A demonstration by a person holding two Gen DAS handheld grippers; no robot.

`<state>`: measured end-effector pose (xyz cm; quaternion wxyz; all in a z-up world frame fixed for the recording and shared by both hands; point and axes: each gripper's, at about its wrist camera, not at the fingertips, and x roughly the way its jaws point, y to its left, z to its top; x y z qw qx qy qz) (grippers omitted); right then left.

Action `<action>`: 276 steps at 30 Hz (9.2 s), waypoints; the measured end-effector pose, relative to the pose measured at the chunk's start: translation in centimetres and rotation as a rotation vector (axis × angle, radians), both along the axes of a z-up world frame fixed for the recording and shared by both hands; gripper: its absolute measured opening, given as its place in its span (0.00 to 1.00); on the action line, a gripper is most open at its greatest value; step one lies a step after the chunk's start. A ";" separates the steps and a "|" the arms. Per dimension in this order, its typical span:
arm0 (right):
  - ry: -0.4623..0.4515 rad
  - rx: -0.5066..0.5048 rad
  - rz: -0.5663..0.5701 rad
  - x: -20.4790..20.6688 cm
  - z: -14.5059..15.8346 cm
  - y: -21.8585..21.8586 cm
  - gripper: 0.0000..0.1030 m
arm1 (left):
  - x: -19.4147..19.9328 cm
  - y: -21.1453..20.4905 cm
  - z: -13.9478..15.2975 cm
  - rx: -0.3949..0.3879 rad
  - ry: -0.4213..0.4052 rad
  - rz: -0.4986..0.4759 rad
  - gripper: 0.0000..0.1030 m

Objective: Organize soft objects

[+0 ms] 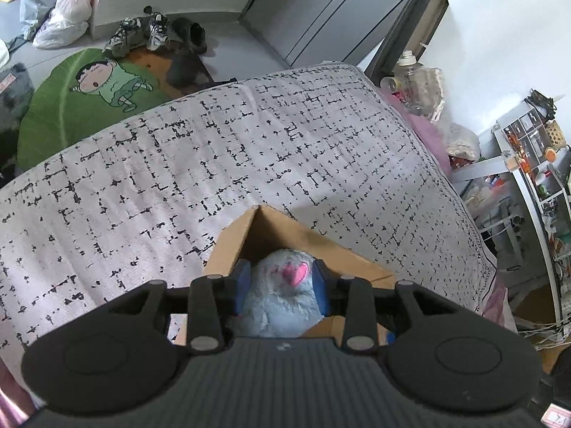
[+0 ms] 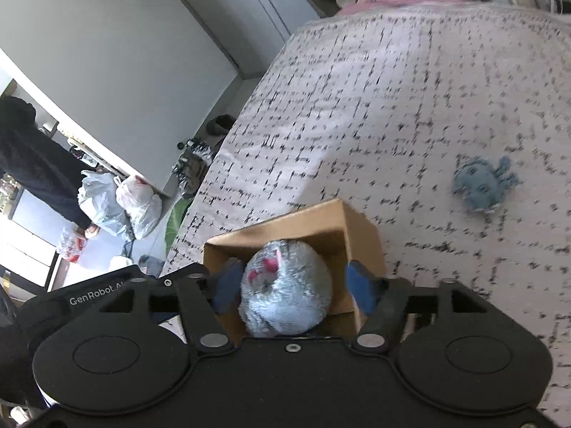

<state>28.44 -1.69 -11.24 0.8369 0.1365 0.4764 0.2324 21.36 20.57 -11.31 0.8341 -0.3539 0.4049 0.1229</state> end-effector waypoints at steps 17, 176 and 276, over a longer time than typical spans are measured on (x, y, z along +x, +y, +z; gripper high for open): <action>-0.108 -0.098 -0.018 -1.9 4.2 -6.6 0.89 | -1.0 -5.9 4.8 0.124 0.006 -0.088 0.71; -0.071 -0.189 0.008 10.7 -7.9 -11.4 0.27 | 8.9 -17.2 -1.7 0.157 -0.016 -0.160 0.24; -0.220 -0.140 -0.032 -11.9 10.9 -10.4 1.00 | -11.3 -10.0 10.0 0.214 -0.032 -0.216 0.81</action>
